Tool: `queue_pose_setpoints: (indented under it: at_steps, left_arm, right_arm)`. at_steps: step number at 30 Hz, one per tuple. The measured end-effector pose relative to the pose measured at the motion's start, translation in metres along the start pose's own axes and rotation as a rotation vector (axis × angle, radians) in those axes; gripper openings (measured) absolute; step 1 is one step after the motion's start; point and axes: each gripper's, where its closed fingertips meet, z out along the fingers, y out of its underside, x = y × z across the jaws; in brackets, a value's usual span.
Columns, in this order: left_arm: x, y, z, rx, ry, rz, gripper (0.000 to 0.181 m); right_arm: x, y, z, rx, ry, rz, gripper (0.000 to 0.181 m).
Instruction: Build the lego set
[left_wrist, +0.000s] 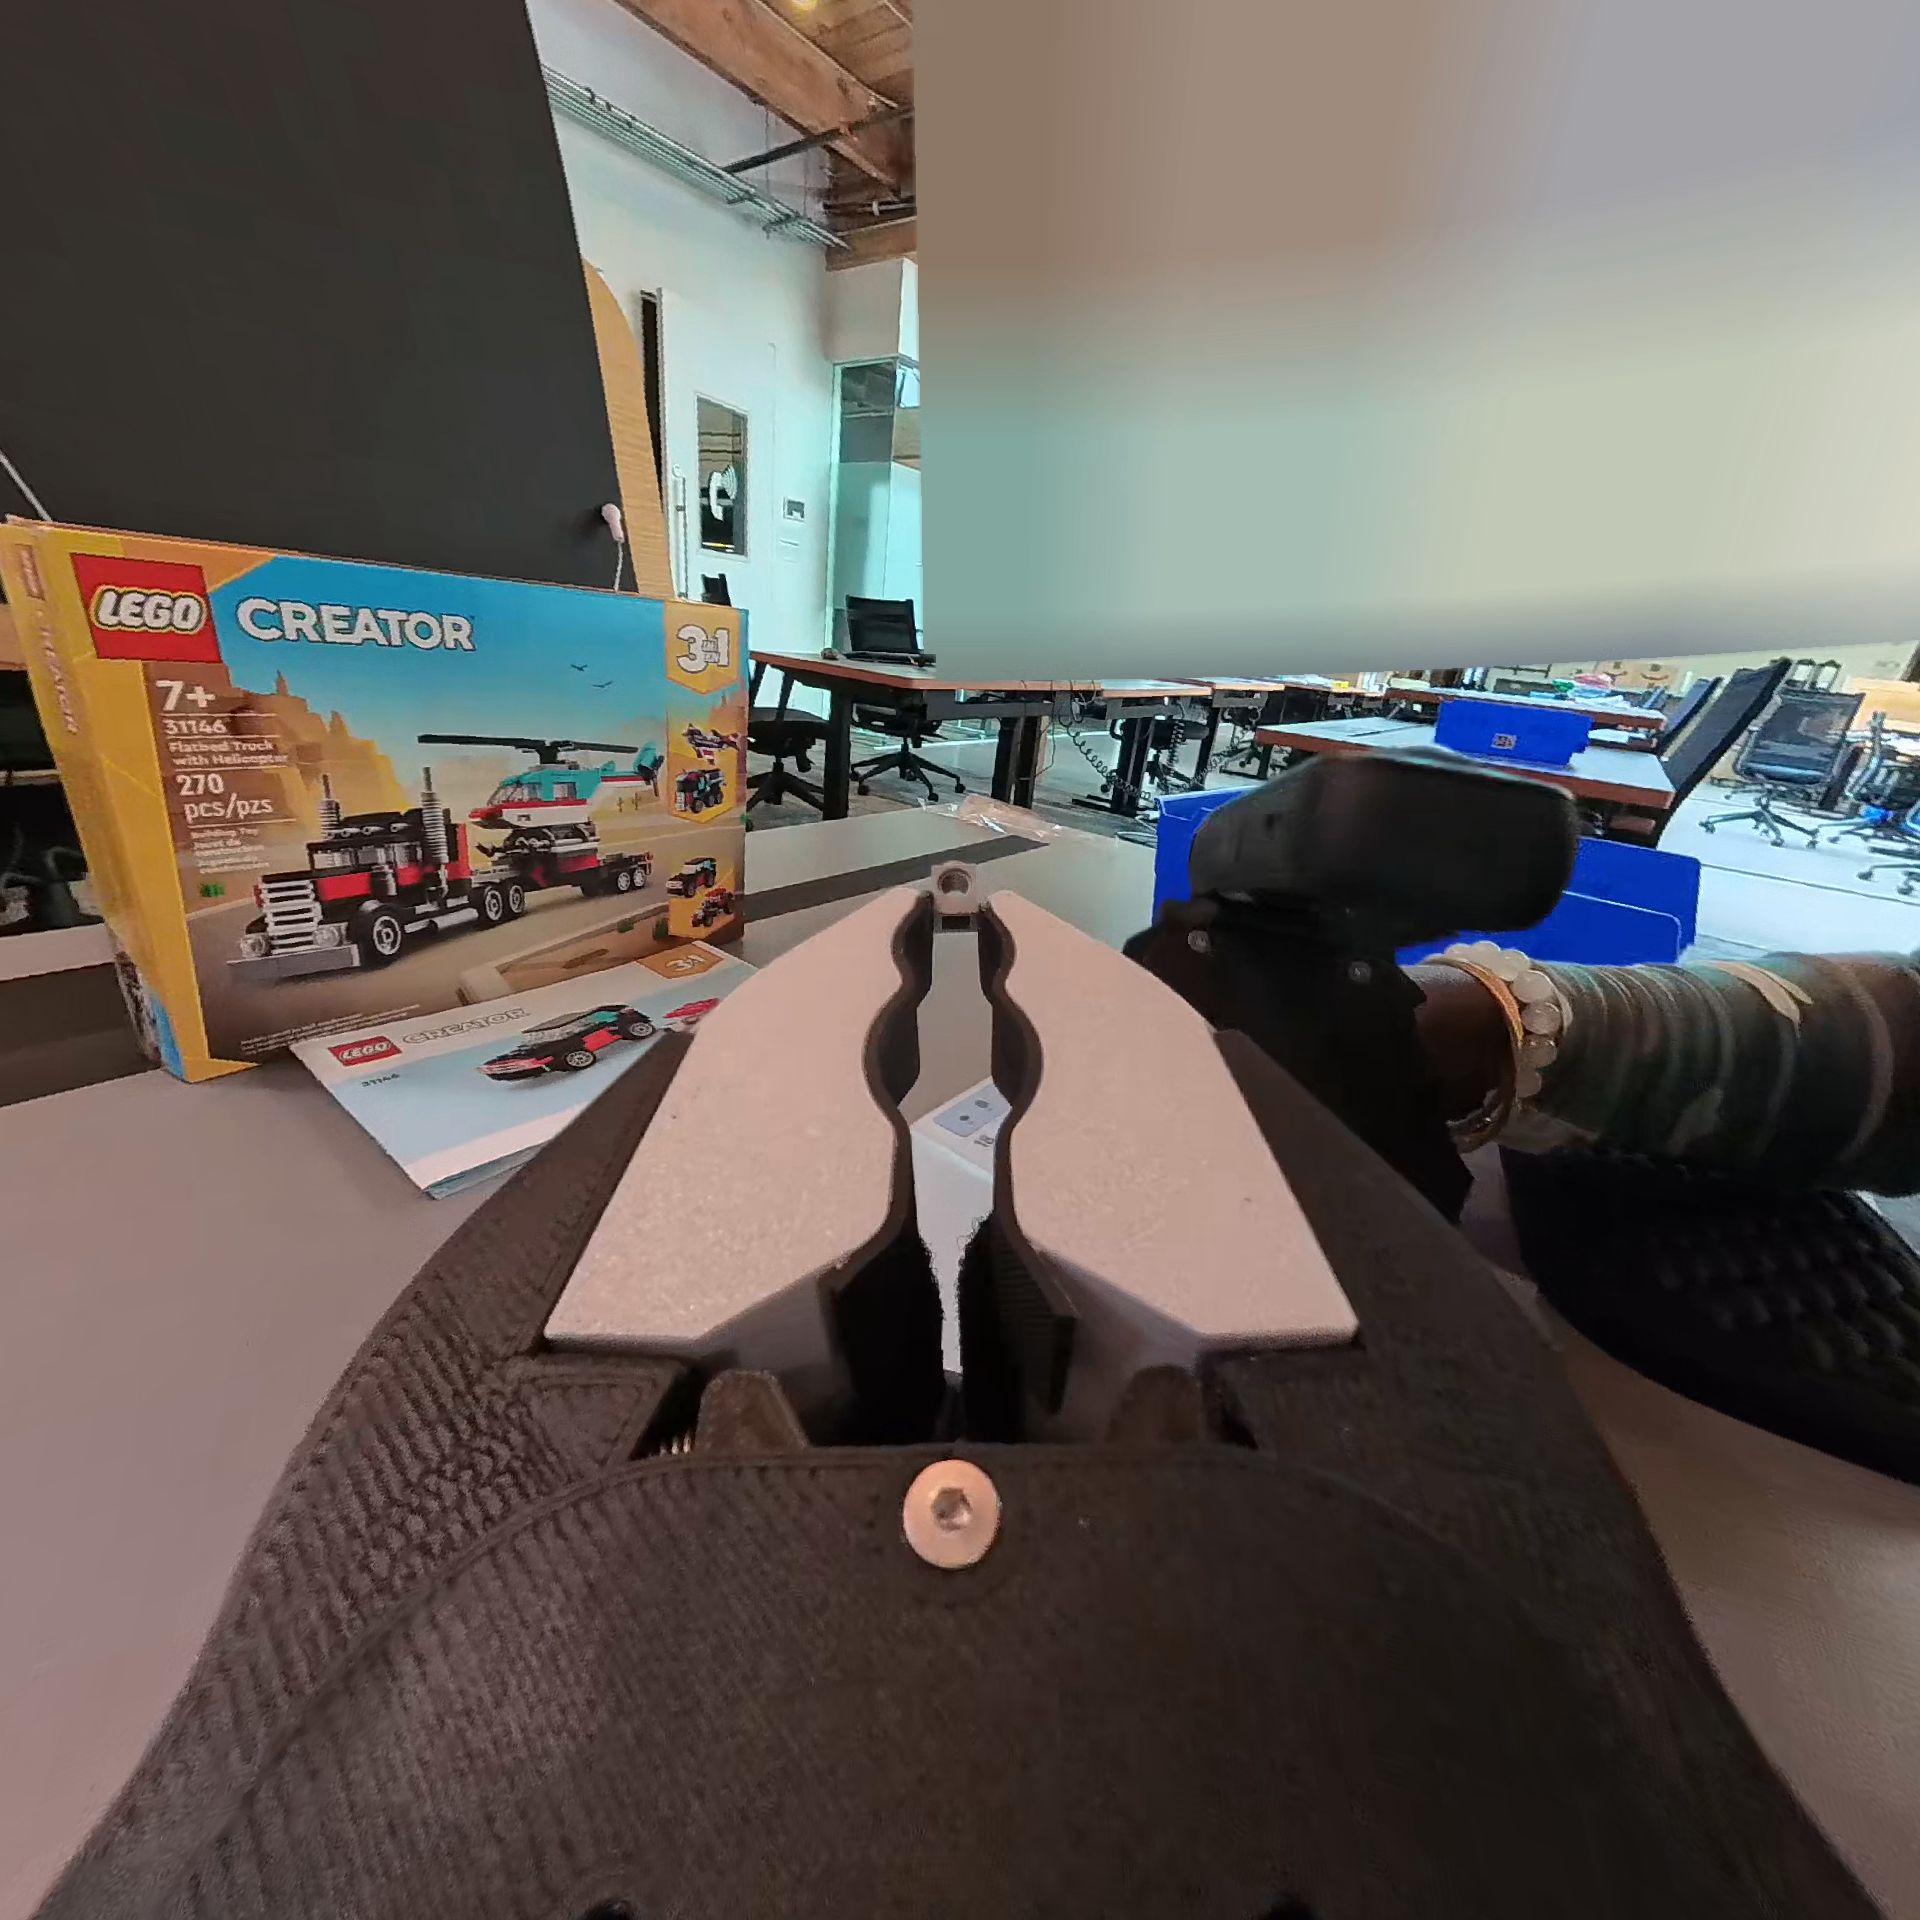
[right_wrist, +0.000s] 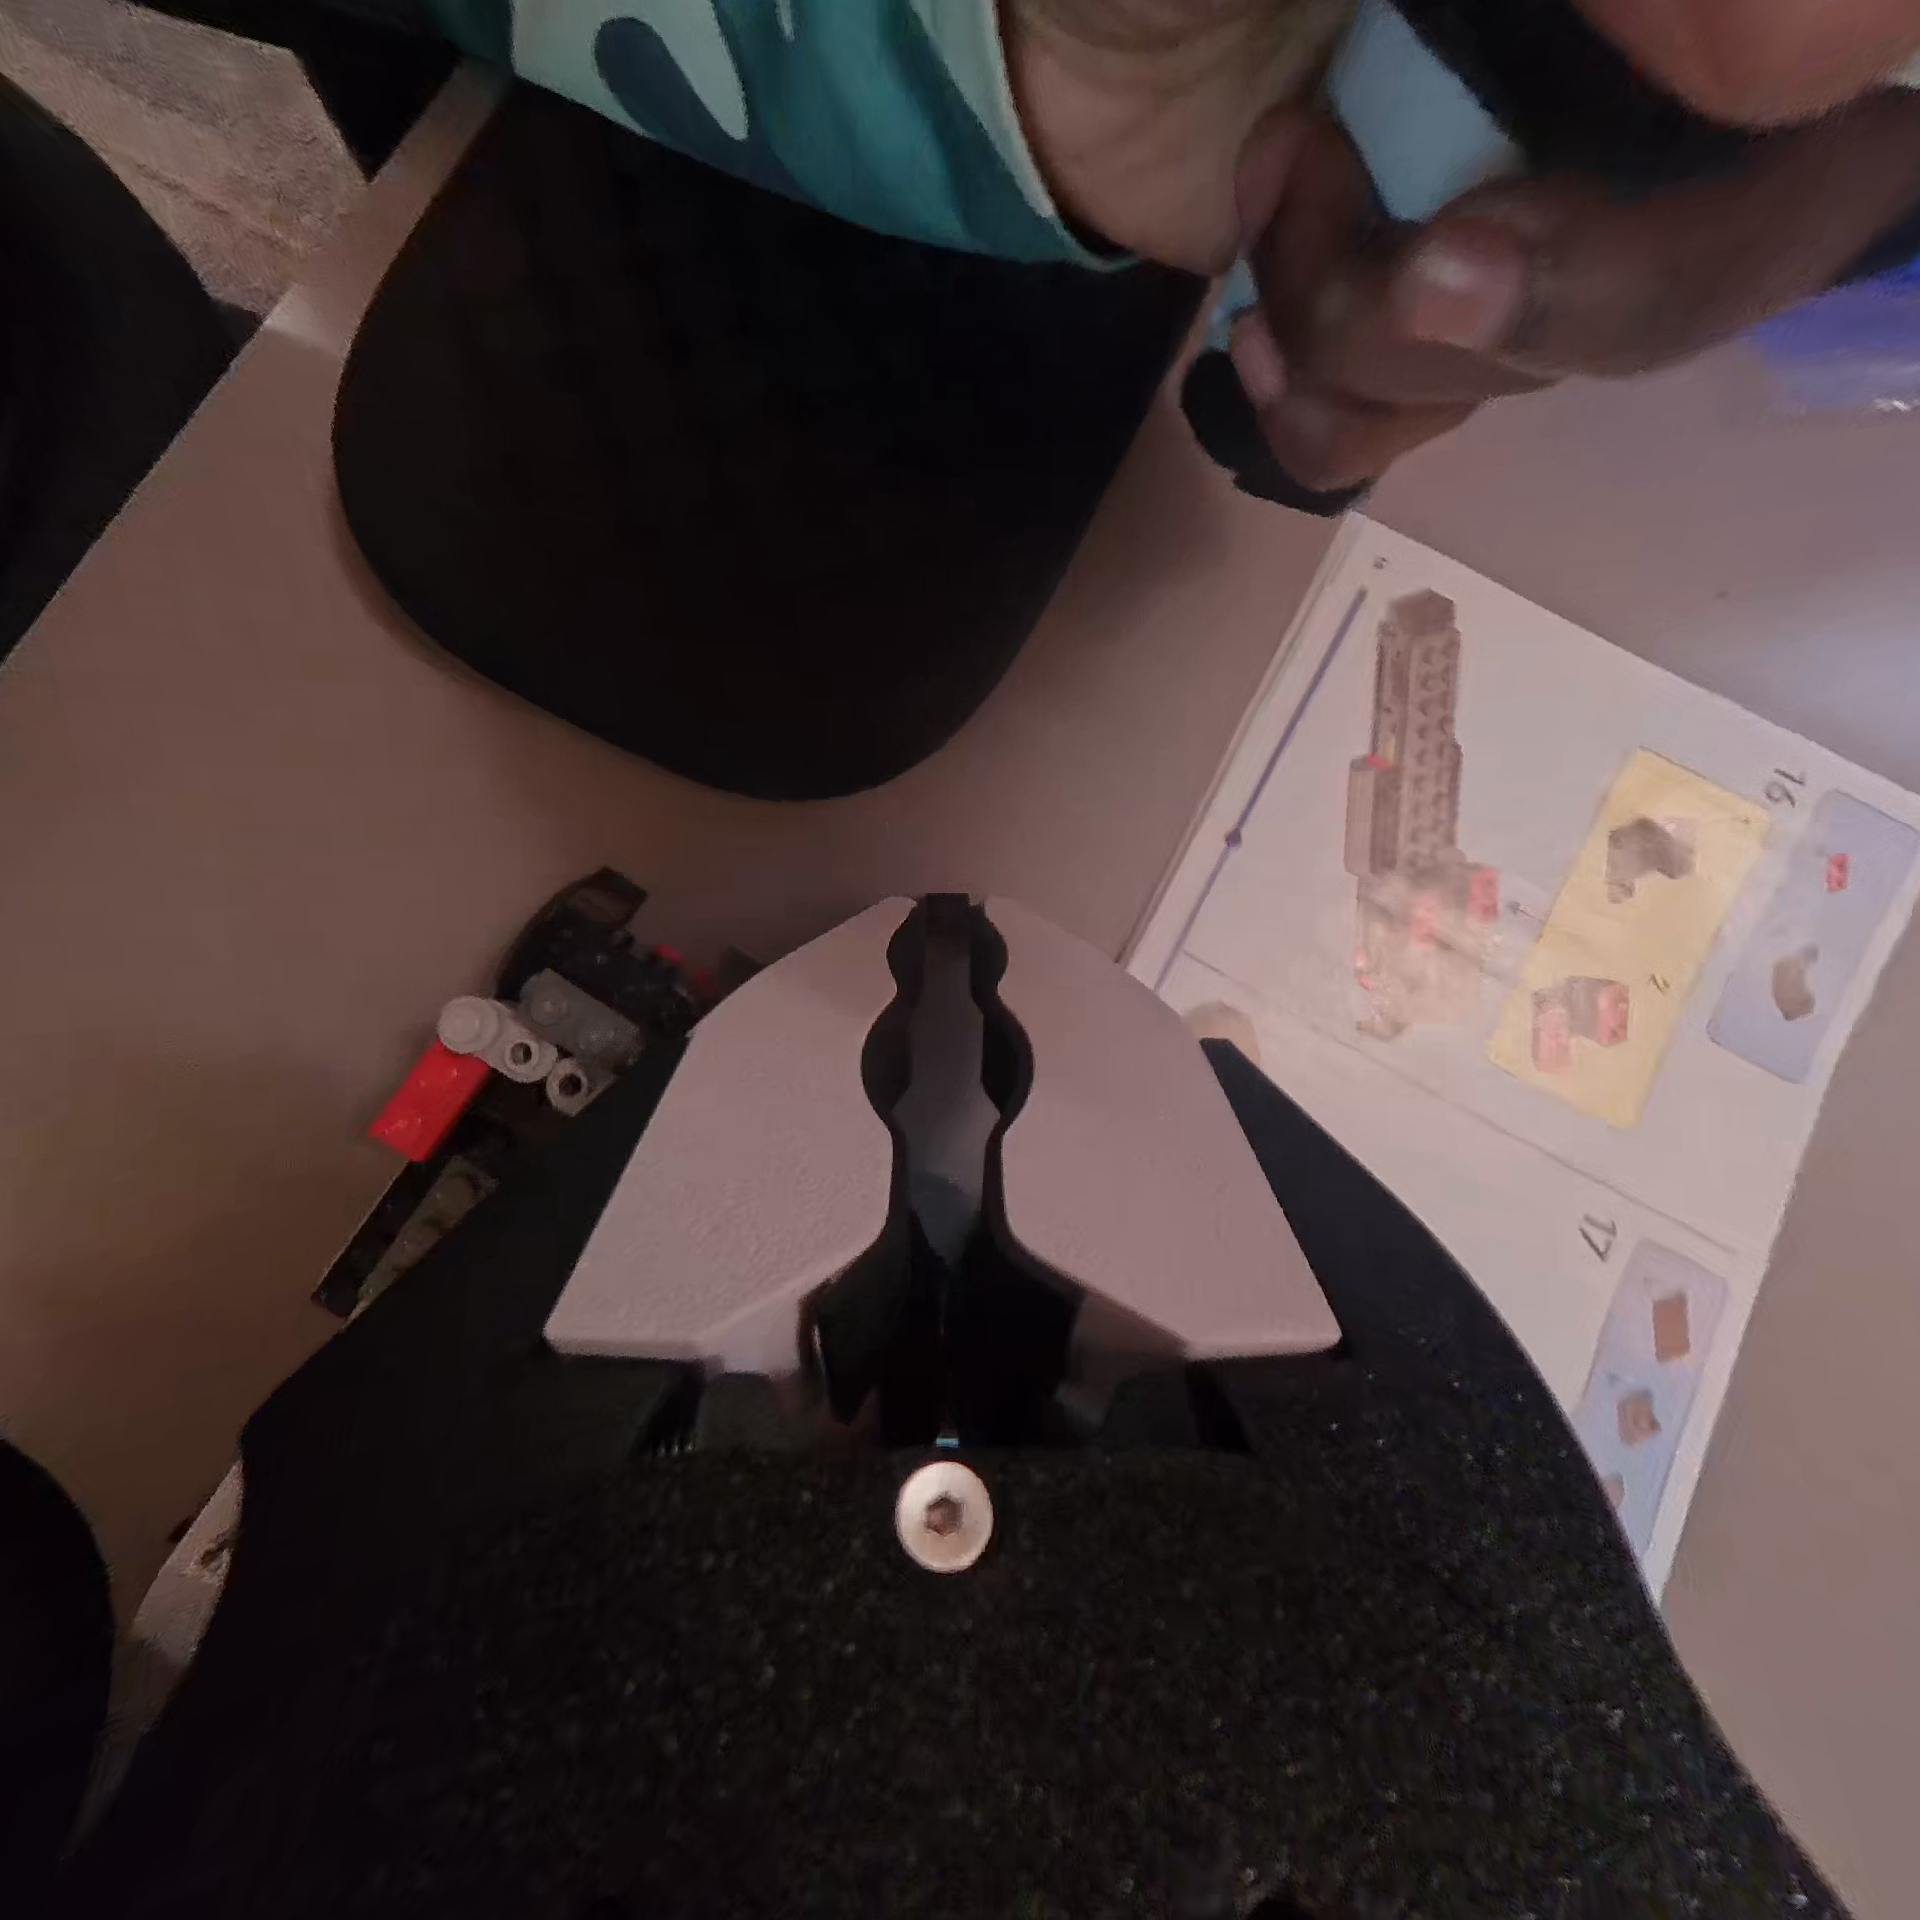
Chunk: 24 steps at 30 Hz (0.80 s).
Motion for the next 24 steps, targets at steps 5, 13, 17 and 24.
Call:
queue_pose_setpoints:
  at_steps: [5, 13, 17, 24]
  left_arm:
    - [0.016, -0.001, 0.002, 0.010, 0.113, -0.036, 0.008]
    - [0.073, 0.023, 0.010, -0.114, 0.434, -0.092, 0.008]
    - [0.087, 0.036, 0.012, -0.176, 0.499, -0.066, 0.008]
    - [0.088, 0.034, 0.013, -0.145, 0.504, -0.087, 0.008]
  right_arm:
    - [0.008, -0.019, -0.061, 0.360, 0.130, 0.230, 0.008]
    - [-0.002, -0.045, -0.154, 0.942, 0.263, 0.365, 0.007]
    - [-0.006, -0.045, -0.147, 0.909, 0.267, 0.331, 0.007]
    - [-0.007, -0.043, -0.140, 0.892, 0.286, 0.302, 0.007]
